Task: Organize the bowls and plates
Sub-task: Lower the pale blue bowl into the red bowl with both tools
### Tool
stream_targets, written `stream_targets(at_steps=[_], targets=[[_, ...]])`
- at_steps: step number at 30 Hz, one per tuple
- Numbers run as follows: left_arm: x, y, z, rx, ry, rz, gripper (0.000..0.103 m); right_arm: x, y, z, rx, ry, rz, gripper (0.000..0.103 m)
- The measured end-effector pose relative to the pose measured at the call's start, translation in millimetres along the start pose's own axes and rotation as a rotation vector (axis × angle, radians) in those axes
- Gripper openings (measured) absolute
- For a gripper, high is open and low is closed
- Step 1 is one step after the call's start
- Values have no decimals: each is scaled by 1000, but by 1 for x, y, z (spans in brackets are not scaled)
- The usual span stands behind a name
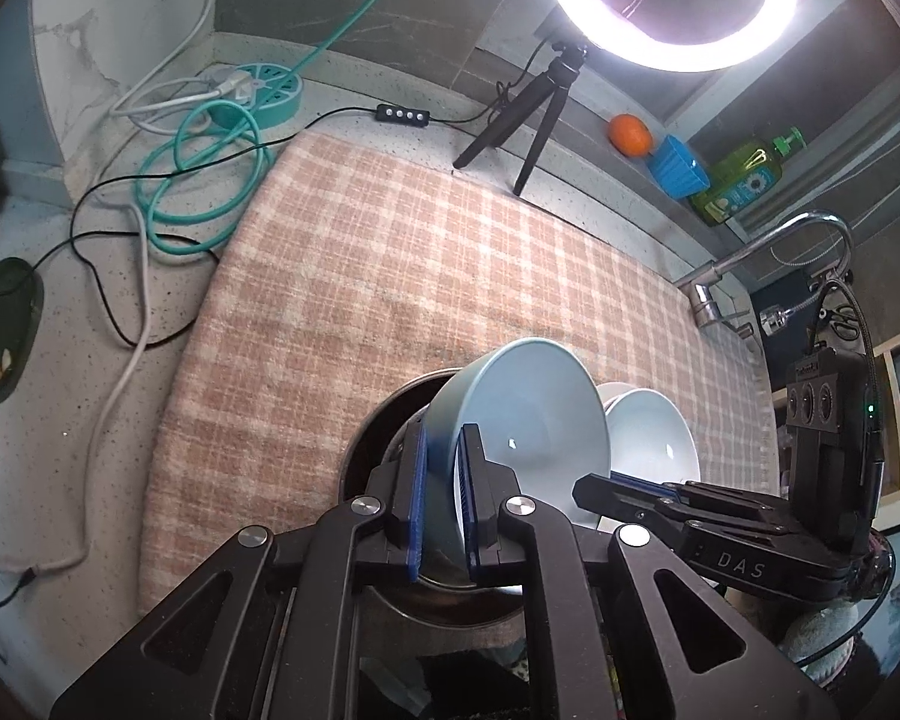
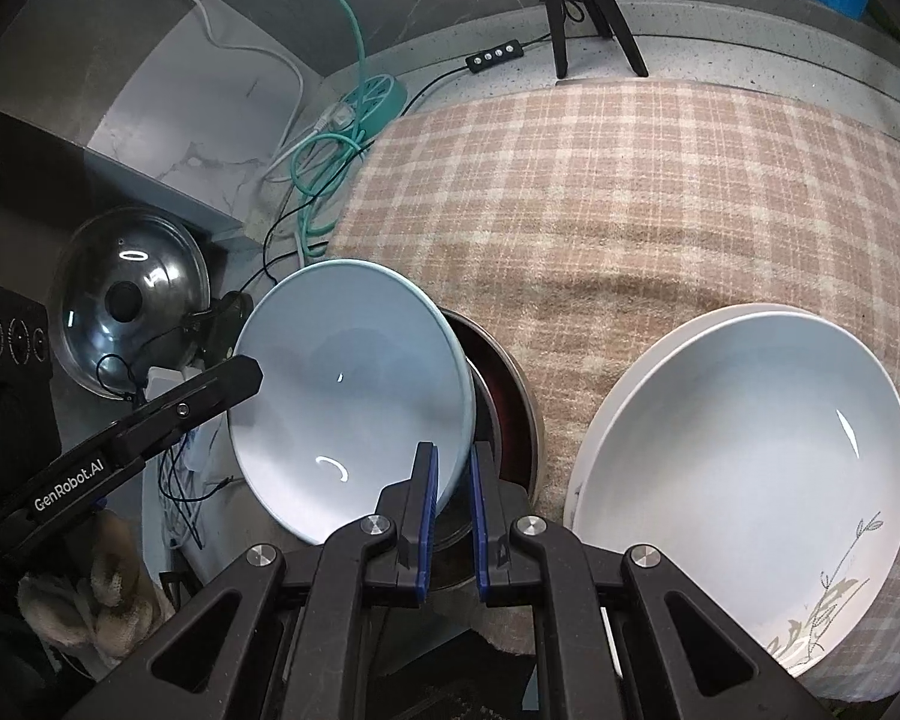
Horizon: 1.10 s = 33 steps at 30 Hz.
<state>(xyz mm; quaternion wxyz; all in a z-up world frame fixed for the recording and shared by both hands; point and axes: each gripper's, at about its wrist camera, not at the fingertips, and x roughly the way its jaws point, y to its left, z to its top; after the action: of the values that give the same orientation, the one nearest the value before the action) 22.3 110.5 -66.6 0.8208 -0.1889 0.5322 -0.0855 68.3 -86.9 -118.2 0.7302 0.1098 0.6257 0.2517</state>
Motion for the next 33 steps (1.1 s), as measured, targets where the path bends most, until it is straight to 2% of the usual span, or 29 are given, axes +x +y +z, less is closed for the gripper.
stream_targets(at_steps=[14,33], targets=[[13,4,-11,-12,50,3,8,4,-6,-13,9,26,-1,10],[24,15,-17,-29,88,29,8,15,-4,-14,9,52,3,11]])
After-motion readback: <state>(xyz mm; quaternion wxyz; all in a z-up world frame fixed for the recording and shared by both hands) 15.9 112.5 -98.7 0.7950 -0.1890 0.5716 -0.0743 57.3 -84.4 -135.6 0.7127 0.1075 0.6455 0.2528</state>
